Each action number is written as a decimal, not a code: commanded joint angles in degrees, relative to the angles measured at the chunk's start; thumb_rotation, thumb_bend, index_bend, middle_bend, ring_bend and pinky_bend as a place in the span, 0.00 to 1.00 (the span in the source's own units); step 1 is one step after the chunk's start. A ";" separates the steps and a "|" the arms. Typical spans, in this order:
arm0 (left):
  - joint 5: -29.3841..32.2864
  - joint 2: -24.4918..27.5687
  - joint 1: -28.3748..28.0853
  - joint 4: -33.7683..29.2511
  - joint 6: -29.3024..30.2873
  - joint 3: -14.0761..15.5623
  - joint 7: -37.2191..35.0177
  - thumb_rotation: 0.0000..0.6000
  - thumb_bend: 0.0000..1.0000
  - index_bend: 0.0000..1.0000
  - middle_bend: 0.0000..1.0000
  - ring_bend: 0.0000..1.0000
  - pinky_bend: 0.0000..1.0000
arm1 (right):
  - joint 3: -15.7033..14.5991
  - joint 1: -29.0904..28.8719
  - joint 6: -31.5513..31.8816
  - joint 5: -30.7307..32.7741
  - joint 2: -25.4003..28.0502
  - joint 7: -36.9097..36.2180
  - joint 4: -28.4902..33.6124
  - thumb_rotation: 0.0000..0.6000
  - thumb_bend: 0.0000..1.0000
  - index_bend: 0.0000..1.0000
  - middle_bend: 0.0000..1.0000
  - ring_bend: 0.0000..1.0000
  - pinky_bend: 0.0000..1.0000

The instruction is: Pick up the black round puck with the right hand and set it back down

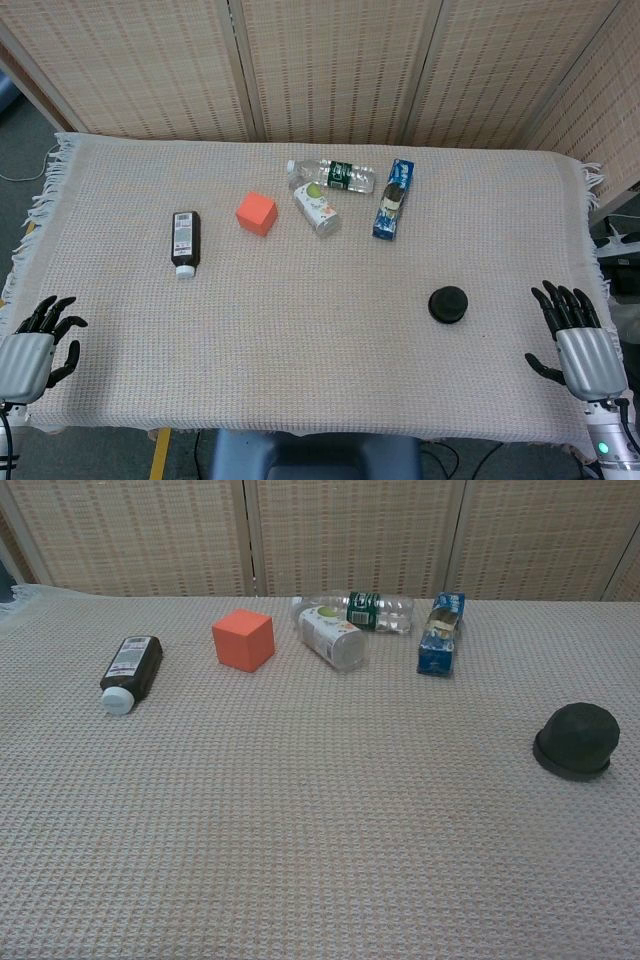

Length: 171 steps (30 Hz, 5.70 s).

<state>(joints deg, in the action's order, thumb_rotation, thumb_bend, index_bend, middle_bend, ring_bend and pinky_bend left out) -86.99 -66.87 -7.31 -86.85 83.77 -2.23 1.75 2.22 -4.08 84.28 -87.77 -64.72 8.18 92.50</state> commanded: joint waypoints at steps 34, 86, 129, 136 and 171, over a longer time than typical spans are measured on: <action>3.84 0.40 2.12 -2.31 3.33 -2.04 4.57 1.00 0.55 0.41 0.17 0.08 0.27 | 9.55 -27.18 -32.04 49.92 0.90 28.30 8.60 1.00 0.11 0.00 0.00 0.00 0.05; 7.96 2.02 2.64 -4.07 1.43 -3.15 3.96 1.00 0.54 0.46 0.17 0.08 0.27 | -1.61 -41.81 -45.74 56.47 -9.74 15.08 -7.55 1.00 0.12 0.09 0.10 0.08 0.20; 10.30 2.99 3.60 -5.57 2.09 -4.40 2.90 1.00 0.54 0.46 0.17 0.09 0.27 | 3.17 -28.86 -8.97 11.37 -19.75 -16.99 -20.84 1.00 0.53 0.75 0.55 0.61 0.66; 10.49 3.04 3.37 -5.95 1.44 -4.23 3.65 1.00 0.54 0.46 0.17 0.09 0.28 | 3.73 -27.31 -13.38 15.58 -16.07 -9.40 -17.33 1.00 0.53 0.76 0.56 0.62 0.68; 11.29 3.39 3.22 -6.49 0.38 -4.07 3.88 1.00 0.55 0.46 0.17 0.09 0.28 | 3.87 -26.73 -22.61 1.66 -8.13 -33.59 -12.50 1.00 0.53 0.78 0.58 0.63 0.69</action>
<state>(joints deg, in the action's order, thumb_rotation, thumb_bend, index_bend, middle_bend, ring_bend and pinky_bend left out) -75.70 -63.49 -4.08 -93.34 84.17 -6.31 5.64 7.51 -31.28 63.81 -76.47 -74.36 -13.66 82.77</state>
